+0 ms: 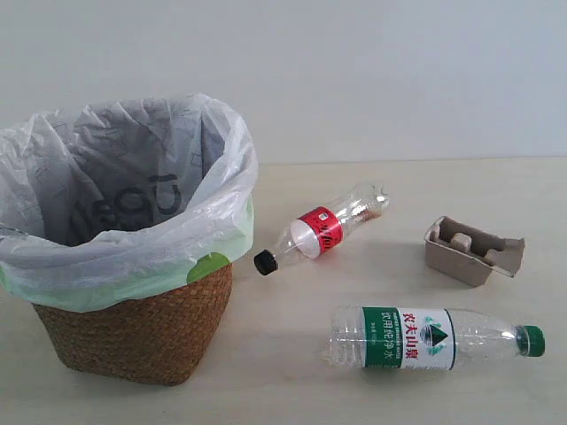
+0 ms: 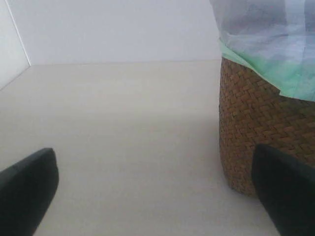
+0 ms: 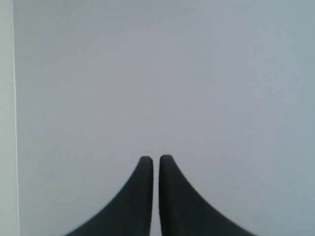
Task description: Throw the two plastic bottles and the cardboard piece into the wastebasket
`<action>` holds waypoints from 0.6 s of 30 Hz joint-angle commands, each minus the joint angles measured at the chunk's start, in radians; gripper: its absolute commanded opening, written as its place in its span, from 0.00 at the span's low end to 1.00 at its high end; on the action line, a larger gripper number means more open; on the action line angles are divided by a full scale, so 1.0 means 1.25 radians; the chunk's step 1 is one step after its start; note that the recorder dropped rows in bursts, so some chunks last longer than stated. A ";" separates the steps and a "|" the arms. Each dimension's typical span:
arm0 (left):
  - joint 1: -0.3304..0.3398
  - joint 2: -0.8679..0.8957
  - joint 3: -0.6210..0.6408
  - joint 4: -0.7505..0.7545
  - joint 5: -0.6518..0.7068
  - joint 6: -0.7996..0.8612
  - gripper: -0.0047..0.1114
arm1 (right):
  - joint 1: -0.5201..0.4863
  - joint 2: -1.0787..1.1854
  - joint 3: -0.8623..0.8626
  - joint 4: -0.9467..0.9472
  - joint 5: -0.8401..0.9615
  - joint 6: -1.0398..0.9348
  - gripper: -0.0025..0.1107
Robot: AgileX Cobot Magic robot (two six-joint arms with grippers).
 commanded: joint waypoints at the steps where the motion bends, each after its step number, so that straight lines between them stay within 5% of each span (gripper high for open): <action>1: 0.002 -0.003 -0.003 -0.002 -0.005 -0.007 0.97 | -0.005 -0.002 -0.021 -0.009 -0.013 0.153 0.03; 5: 0.002 -0.003 -0.003 -0.002 -0.005 -0.007 0.97 | -0.005 -0.002 -0.022 -0.002 -0.060 0.297 0.03; 12: 0.002 -0.003 -0.003 -0.002 -0.005 -0.007 0.97 | -0.005 -0.002 -0.031 0.144 -0.138 0.280 0.03; 15: 0.002 -0.003 -0.003 -0.002 -0.005 -0.007 0.97 | -0.005 -0.002 -0.068 0.103 -0.049 0.183 0.03; 18: 0.002 -0.003 -0.003 -0.002 -0.005 -0.007 0.97 | -0.005 -0.002 -0.161 0.053 0.191 0.107 0.03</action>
